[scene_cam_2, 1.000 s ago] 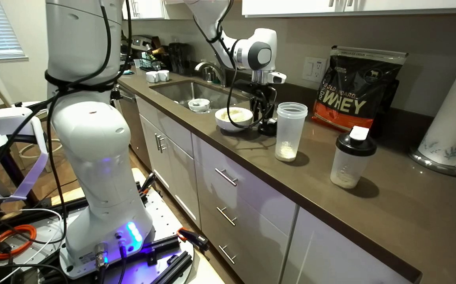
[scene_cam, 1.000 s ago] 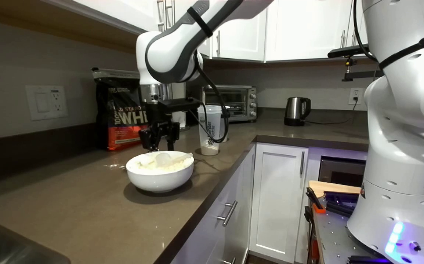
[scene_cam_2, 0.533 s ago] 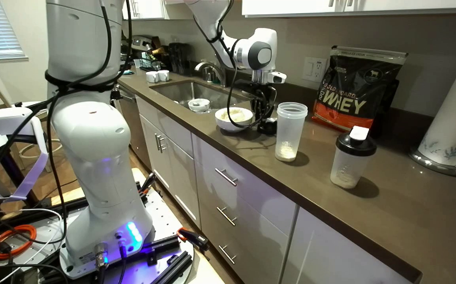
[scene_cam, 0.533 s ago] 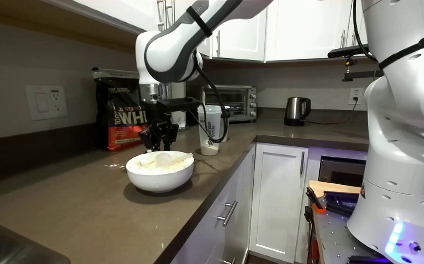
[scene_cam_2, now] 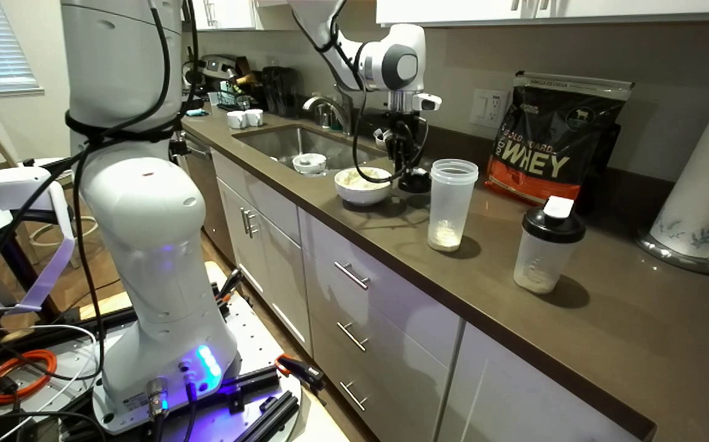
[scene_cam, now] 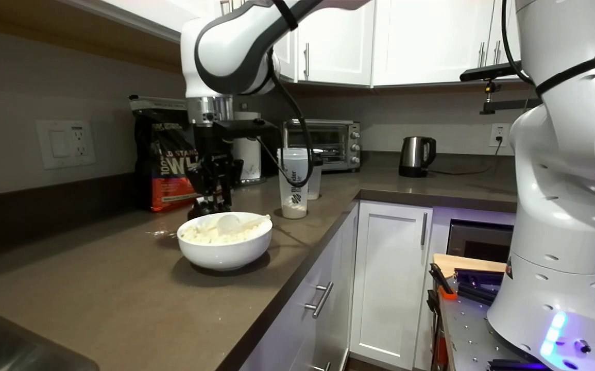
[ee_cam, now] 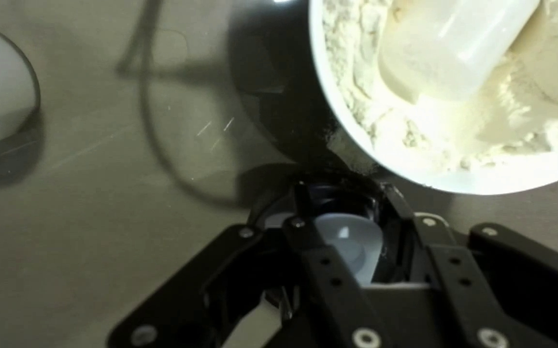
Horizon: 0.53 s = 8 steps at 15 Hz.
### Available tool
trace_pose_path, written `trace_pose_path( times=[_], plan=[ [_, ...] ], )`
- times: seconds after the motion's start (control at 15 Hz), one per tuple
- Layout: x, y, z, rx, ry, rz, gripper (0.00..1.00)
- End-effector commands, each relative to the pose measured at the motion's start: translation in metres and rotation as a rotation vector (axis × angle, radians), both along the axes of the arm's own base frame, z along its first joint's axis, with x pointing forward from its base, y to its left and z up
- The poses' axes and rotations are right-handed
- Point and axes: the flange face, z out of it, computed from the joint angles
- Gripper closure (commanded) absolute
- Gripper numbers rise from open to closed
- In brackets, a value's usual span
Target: Put the black lid on top of the bottle on the left
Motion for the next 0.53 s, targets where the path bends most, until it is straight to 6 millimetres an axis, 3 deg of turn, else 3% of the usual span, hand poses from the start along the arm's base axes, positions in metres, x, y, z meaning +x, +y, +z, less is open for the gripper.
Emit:
trace_pose_path(
  times=[0.0, 0.47],
  plan=[
    [-0.015, 0.008, 0.031, -0.031, -0.017, 0.047, 0.88],
    [-0.055, 0.017, 0.083, -0.025, -0.083, 0.093, 0.88]
  ],
)
